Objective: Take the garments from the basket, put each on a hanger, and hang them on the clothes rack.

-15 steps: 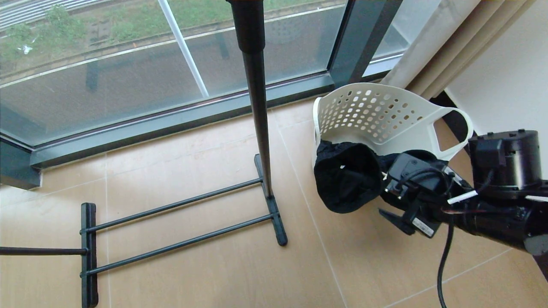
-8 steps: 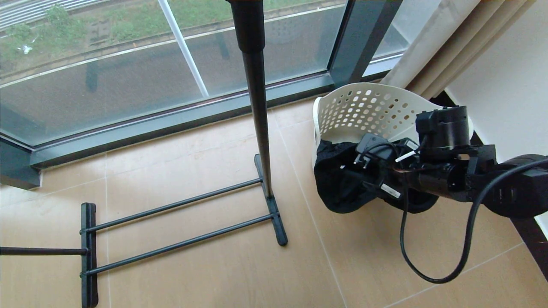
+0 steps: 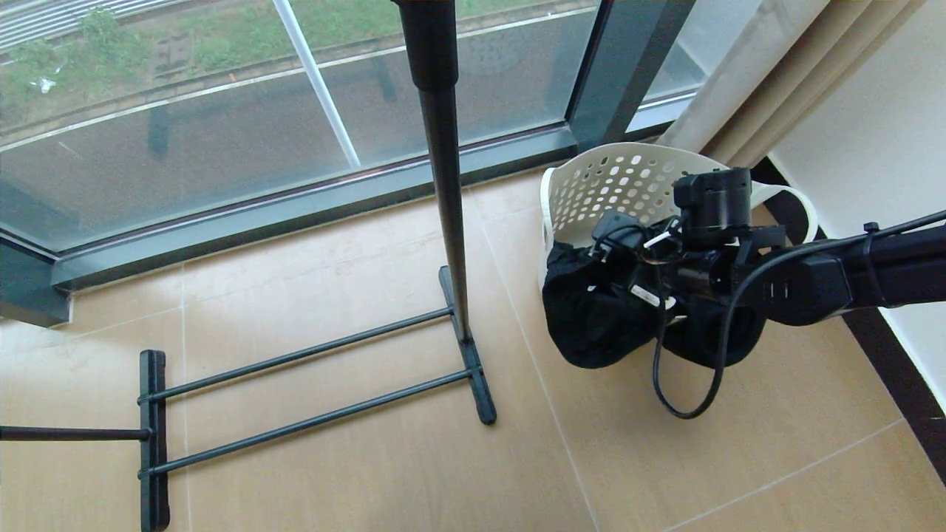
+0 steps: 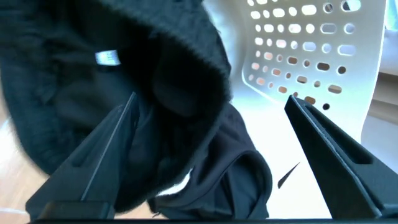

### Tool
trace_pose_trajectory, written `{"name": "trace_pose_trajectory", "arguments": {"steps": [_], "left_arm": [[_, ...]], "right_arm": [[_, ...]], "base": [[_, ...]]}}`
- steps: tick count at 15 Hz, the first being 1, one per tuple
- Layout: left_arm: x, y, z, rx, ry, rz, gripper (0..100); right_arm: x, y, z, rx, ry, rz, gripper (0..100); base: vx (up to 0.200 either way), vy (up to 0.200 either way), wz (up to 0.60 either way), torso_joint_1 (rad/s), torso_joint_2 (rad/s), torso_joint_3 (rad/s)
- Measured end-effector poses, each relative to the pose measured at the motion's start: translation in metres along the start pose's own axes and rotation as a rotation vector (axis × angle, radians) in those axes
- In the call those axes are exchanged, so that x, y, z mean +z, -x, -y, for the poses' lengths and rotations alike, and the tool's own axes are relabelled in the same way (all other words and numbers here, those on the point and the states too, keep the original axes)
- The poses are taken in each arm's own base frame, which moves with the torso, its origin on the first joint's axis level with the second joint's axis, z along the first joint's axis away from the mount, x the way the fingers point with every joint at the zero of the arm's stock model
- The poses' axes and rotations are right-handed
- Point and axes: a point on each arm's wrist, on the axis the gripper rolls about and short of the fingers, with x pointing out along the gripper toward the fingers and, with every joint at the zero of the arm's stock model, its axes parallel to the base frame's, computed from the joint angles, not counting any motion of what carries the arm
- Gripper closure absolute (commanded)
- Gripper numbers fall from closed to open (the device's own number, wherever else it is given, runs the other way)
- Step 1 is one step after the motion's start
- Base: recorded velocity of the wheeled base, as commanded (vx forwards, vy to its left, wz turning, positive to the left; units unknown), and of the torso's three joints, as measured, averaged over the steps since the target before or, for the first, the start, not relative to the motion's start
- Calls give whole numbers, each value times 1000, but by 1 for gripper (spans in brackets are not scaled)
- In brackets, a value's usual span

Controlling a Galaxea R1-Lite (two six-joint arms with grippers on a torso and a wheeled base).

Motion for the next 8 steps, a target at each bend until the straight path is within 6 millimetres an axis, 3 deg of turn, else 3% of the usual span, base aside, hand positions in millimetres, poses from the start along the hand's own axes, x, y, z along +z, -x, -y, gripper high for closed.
{"name": "trace_pose_trajectory", "arguments": {"steps": [4, 5, 8], "left_arm": [[0, 0, 0, 1, 0, 0, 0], [0, 0, 0, 0, 0, 0, 0], [0, 0, 0, 1, 0, 0, 0]], "right_arm": [[0, -13, 6, -22, -12, -5, 0], [0, -17, 7, -26, -16, -8, 100], [-1, -23, 9, -33, -30, -10, 100]], "base": [[0, 0, 0, 0, 0, 0], [0, 0, 0, 0, 0, 0], [0, 0, 0, 0, 0, 0]]}}
